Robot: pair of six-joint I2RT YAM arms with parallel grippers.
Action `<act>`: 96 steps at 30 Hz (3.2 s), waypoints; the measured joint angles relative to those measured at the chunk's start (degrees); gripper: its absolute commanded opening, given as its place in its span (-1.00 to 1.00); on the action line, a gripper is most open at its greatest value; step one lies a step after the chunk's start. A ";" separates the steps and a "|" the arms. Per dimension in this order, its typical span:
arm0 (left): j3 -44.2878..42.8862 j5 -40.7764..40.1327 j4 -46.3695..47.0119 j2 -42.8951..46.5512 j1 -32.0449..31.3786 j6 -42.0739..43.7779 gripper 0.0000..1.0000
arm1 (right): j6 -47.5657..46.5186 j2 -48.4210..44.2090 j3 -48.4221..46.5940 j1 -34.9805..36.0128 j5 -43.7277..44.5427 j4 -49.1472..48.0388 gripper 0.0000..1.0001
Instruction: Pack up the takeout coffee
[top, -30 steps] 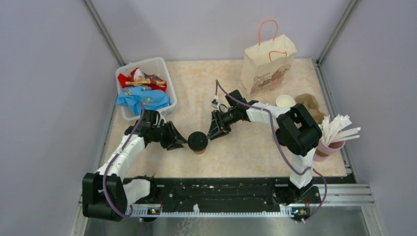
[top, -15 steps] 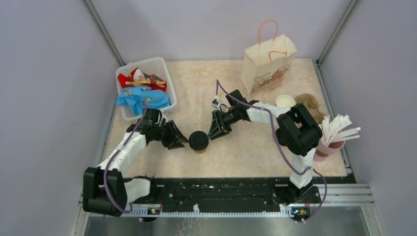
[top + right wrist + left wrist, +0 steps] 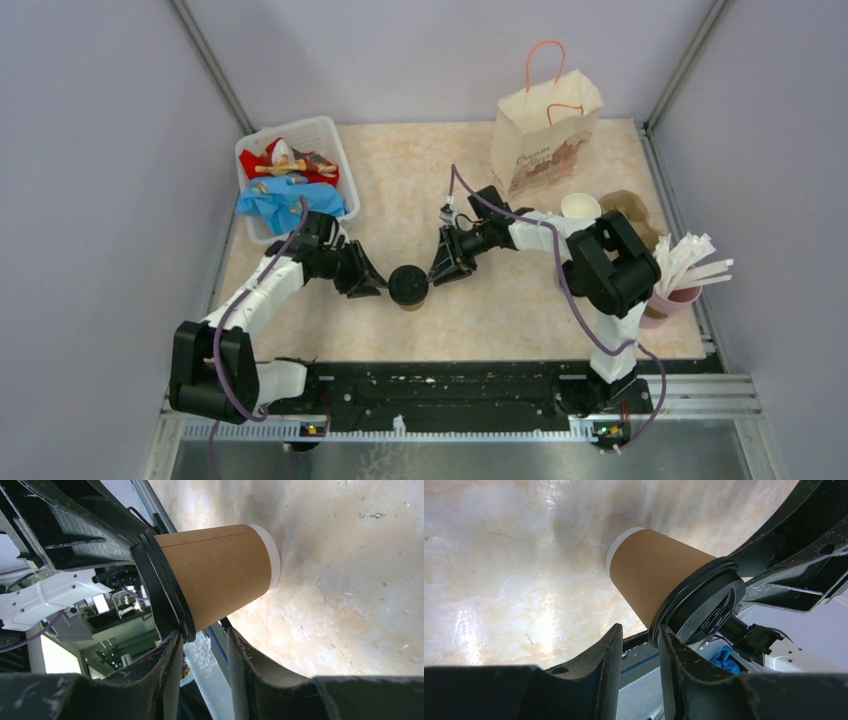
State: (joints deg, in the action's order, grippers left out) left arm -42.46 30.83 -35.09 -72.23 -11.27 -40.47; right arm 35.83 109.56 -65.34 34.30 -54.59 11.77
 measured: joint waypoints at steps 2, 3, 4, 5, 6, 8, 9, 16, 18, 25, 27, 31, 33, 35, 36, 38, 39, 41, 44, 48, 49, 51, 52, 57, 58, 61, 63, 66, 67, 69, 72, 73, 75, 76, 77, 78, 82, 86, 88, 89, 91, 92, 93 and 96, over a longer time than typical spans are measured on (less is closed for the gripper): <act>-0.15 -0.02 0.13 -0.04 -0.20 0.04 -0.21 | 0.20 0.00 0.00 -0.02 -0.17 -0.09 -0.28; -0.31 -0.24 0.15 -0.02 -0.48 0.09 -0.19 | 0.20 0.00 -0.17 0.02 -0.17 0.09 -0.27; -0.59 -0.63 0.02 -0.02 -0.85 0.17 -0.15 | 0.11 0.00 -0.48 0.04 -0.13 0.42 -0.26; -0.87 -1.07 -0.09 0.11 -1.29 0.37 -0.09 | -0.11 0.00 -0.92 0.07 0.13 1.01 -0.25; -1.05 -1.40 -0.20 0.44 -1.64 0.52 -0.05 | -0.35 0.00 -1.33 0.04 0.44 1.53 -0.24; -1.09 -2.01 -0.66 0.94 -1.99 0.66 -0.01 | -0.96 0.00 -2.14 -0.02 1.16 2.73 -0.23; -1.09 -2.45 -0.92 1.20 -2.19 0.68 -0.01 | -1.25 0.00 -2.43 -0.07 1.53 3.15 -0.22; -2.38 -5.07 -3.21 2.10 -3.17 1.01 0.03 | -2.12 -0.11 -4.44 -0.17 4.33 5.51 -0.15; -3.37 -5.64 -4.24 2.10 -3.37 1.44 0.08 | -2.25 -0.39 -4.52 -0.48 5.20 5.79 -0.10; -8.81 -8.87 -9.20 4.26 -3.43 3.52 0.45 | -3.34 -3.61 -4.52 -2.62 6.58 8.81 0.14; -10.86 -9.27 -9.70 4.35 -3.39 4.39 0.60 | -4.35 -4.87 -4.46 -2.93 6.54 9.77 0.19; -12.50 -6.21 -4.90 3.78 -3.19 6.19 0.64 | -6.32 -7.32 -2.93 -2.21 6.56 10.56 0.22; -12.90 -3.08 -1.66 1.33 -3.13 7.93 0.59 | -6.27 -8.11 -1.40 -0.83 6.58 10.08 0.23; -13.81 -0.24 -0.17 -2.64 -3.13 10.19 0.49 | -5.66 -8.22 0.20 1.22 6.67 8.92 0.27; -14.43 0.90 0.13 -4.94 -3.13 11.50 0.42 | -5.20 -8.22 0.76 2.12 6.99 8.26 0.30; -14.73 2.05 0.76 -8.22 -3.04 13.62 0.39 | -3.15 -8.24 2.34 4.48 8.02 5.88 0.34; -14.73 2.47 0.70 -9.16 -2.86 14.49 0.39 | -2.03 -8.31 3.13 5.22 8.52 4.20 0.35; -14.73 3.21 1.01 -9.66 -2.32 15.76 0.36 | 1.46 -8.83 5.51 6.67 9.88 0.00 0.39; -14.73 4.61 2.43 -9.57 -1.16 16.72 0.32 | 6.34 -10.14 9.40 8.11 12.68 -5.57 0.40; -14.38 6.32 4.28 -9.57 -0.09 17.68 0.23 | 11.61 -11.30 12.37 10.03 17.27 -11.15 0.40; -14.12 6.82 4.66 -9.57 0.04 17.81 0.23 | 12.76 -11.63 13.05 10.40 18.27 -12.44 0.39; -12.92 8.37 5.79 -9.57 0.31 18.01 0.24 | 15.17 -12.41 14.36 11.08 20.17 -14.53 0.36; -12.00 9.05 6.49 -9.57 0.37 18.03 0.24 | 16.22 -12.68 14.71 11.32 20.81 -15.63 0.35; -7.82 11.69 8.09 -9.57 1.29 18.08 0.17 | 20.02 -13.84 16.13 11.78 23.28 -19.87 0.35; -7.34 12.09 8.20 -9.57 1.73 18.05 0.14 | 20.76 -14.56 16.85 11.78 23.63 -20.55 0.35; -6.54 13.20 9.07 -9.57 3.04 17.79 0.04 | 21.92 -15.50 17.73 11.80 24.06 -21.35 0.28; -5.90 14.10 10.51 -9.57 3.69 17.14 0.00 | 22.58 -15.50 17.73 11.80 24.44 -22.14 0.22; -3.61 16.17 13.66 -9.31 4.00 15.10 -0.04 | 23.21 -15.50 17.68 11.82 25.07 -22.60 0.14; -2.23 16.92 14.95 -8.96 4.02 14.25 -0.05 | 23.30 -15.50 17.66 11.80 25.33 -22.51 0.10; 0.20 18.18 16.46 -8.24 4.02 12.59 -0.06 | 23.28 -15.47 17.59 11.80 25.79 -21.99 -0.02; 3.08 19.45 18.08 -6.25 4.07 10.49 -0.07 | 22.95 -15.19 17.20 11.56 25.66 -20.79 -0.12; 3.74 19.47 18.45 -5.40 4.17 10.16 -0.08 | 22.86 -15.17 17.14 11.30 25.31 -20.68 -0.12; 5.11 19.43 18.95 -3.74 4.24 9.68 -0.09 | 22.27 -15.17 16.68 10.84 24.50 -19.89 -0.12; 5.62 19.45 19.12 -3.26 4.28 9.44 -0.09 | 21.79 -15.17 16.41 10.51 24.15 -19.34 -0.12; 6.16 19.50 19.28 -2.84 4.28 9.05 -0.10 | 21.20 -15.15 16.09 10.16 23.63 -18.78 -0.12; 6.86 19.67 19.58 -2.43 4.26 8.61 -0.10 | 20.50 -14.91 15.63 9.68 23.04 -18.12 -0.11; 9.09 21.09 20.85 -1.27 4.24 6.75 -0.10 | 17.18 -12.39 12.79 6.95 18.84 -15.93 -0.08; 10.62 22.18 21.59 -0.22 4.13 5.20 0.04 | 11.58 -8.15 6.27 4.68 15.08 -10.10 0.05; 11.10 22.27 21.51 0.44 4.11 4.70 0.15 | 8.33 -6.54 2.84 4.04 14.23 -6.58 0.14; 11.17 22.32 21.38 0.74 4.11 4.52 0.22 | 6.56 -5.97 1.31 3.74 13.94 -4.74 0.19; 11.17 22.34 21.35 1.29 4.11 4.33 0.37 | 4.42 -5.81 0.22 3.19 13.40 -2.71 0.27; 11.17 22.40 21.31 1.62 4.11 4.15 0.43 | 3.74 -5.86 0.07 2.93 13.11 -1.86 0.29; 11.15 22.51 21.18 1.92 4.17 4.00 0.46 | 3.10 -5.88 0.07 2.60 12.83 -1.20 0.30; 10.82 22.84 20.70 2.93 4.85 3.26 0.41 | 2.47 -6.16 0.57 2.16 11.87 -0.22 0.30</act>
State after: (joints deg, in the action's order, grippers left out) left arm -31.64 53.67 -14.39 -69.30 -6.42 -37.21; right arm 38.30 103.39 -64.77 36.47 -42.72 11.55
